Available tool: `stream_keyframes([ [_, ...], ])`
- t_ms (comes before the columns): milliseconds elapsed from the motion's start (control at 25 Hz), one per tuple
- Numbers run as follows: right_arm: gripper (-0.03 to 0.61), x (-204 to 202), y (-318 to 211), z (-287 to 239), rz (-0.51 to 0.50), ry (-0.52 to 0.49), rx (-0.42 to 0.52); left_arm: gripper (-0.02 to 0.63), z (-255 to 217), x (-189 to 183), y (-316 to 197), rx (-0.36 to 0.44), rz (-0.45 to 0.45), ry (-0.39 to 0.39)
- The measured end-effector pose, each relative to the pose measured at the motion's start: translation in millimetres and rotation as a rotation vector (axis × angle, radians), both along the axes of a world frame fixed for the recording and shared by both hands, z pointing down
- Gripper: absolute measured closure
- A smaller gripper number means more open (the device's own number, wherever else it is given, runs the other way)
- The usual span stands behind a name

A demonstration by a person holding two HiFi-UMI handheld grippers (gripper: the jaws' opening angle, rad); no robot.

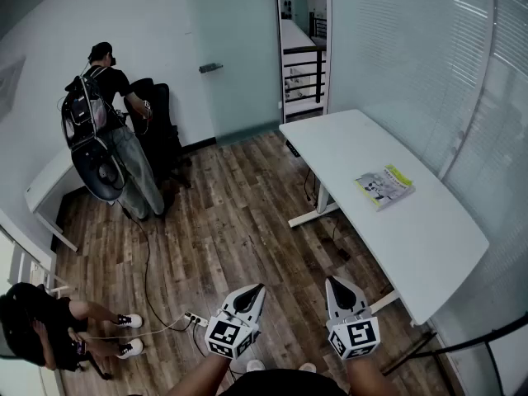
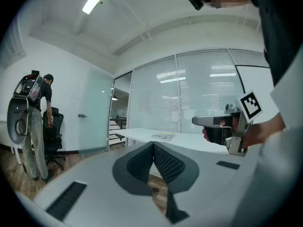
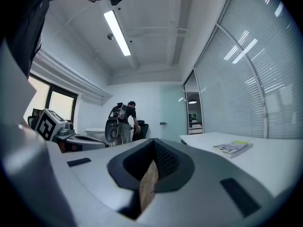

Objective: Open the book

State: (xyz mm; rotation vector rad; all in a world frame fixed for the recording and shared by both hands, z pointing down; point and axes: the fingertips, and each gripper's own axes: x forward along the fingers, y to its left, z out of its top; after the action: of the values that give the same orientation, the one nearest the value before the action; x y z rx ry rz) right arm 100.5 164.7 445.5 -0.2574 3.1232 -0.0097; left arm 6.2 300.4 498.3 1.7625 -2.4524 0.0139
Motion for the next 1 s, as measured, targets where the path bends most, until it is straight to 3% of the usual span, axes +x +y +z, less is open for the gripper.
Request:
stream_keyframes([
  [320,0.575,-9,9,14,0.009,0.01,0.0,0.603,1,-12,9,-0.002,0.009,-0.008],
  [560,0.574,-16,23,14,0.004,-0.01,-0.017,0.603,14,-12,18,-0.035,0.043,0.037],
  [1000,0.574,-40,48,19,0.06,0.009,-0.023,0.603,6,-46,37,0.007,0.078,0.005],
])
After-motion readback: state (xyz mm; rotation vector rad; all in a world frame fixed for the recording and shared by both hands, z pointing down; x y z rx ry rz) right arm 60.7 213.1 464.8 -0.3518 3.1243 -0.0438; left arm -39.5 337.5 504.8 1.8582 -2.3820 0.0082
